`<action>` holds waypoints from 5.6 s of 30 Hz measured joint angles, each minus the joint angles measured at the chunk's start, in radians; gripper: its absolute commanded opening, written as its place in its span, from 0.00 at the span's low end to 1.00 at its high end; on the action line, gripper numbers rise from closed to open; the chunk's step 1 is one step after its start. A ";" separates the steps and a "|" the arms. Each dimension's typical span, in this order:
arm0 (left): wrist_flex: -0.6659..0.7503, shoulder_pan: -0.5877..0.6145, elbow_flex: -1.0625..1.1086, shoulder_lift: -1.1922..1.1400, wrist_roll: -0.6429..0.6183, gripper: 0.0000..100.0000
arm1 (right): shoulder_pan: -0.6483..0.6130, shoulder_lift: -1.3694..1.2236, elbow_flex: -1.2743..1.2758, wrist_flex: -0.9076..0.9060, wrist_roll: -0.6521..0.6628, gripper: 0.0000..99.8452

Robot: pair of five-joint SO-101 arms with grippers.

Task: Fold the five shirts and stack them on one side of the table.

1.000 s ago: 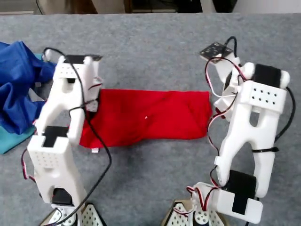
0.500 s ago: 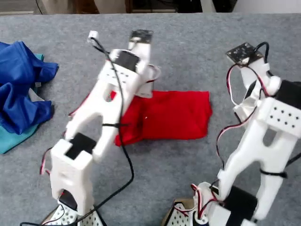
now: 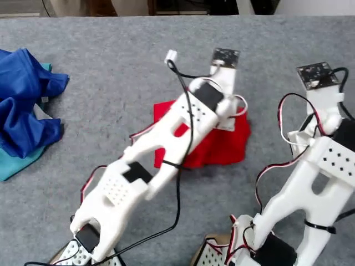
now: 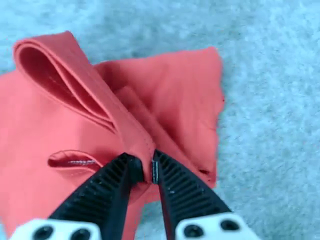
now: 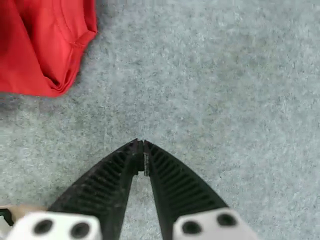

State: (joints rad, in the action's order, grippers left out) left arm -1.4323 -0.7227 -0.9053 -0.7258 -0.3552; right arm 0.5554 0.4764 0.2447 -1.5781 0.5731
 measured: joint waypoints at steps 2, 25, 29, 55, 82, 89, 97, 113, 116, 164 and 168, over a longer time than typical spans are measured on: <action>0.000 -0.014 -0.064 -0.044 -0.012 0.02 | 0.008 0.000 0.000 0.000 0.000 0.00; -0.316 0.250 -0.637 -0.123 0.003 0.01 | -0.272 -0.121 -0.005 -0.025 -0.008 0.00; -0.318 0.430 -0.509 -0.124 0.021 0.02 | -0.468 -0.261 -0.081 -0.015 -0.055 0.00; 0.456 0.717 1.481 0.671 0.261 0.02 | -0.726 -1.232 -0.982 -0.180 -0.180 0.00; 0.519 0.735 1.528 0.701 0.258 0.02 | -0.497 -0.755 -0.241 -0.100 0.011 0.00; 0.519 0.735 1.528 0.701 0.258 0.02 | -0.359 -0.720 -0.066 -0.057 0.103 0.00; 0.519 0.735 1.528 0.701 0.258 0.02 | -0.198 -0.700 -0.155 -0.104 0.144 0.00; 0.519 0.735 1.530 0.701 0.258 0.02 | -0.479 -0.554 0.008 0.077 -0.058 0.00; 0.519 0.735 1.530 0.701 0.258 0.02 | -0.459 -0.554 0.129 0.189 -0.058 0.00; 0.087 0.367 0.187 -0.044 0.130 0.02 | -0.393 -0.891 -0.493 0.086 -0.048 0.00; -0.087 0.376 -0.005 -0.044 0.207 0.02 | -0.353 -0.799 -0.621 -0.020 -0.048 0.00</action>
State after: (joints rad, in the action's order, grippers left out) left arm -1.5198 -0.3468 -0.9099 -0.7702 -0.1481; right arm 0.2025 -0.3230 -0.3767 -1.5980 0.5255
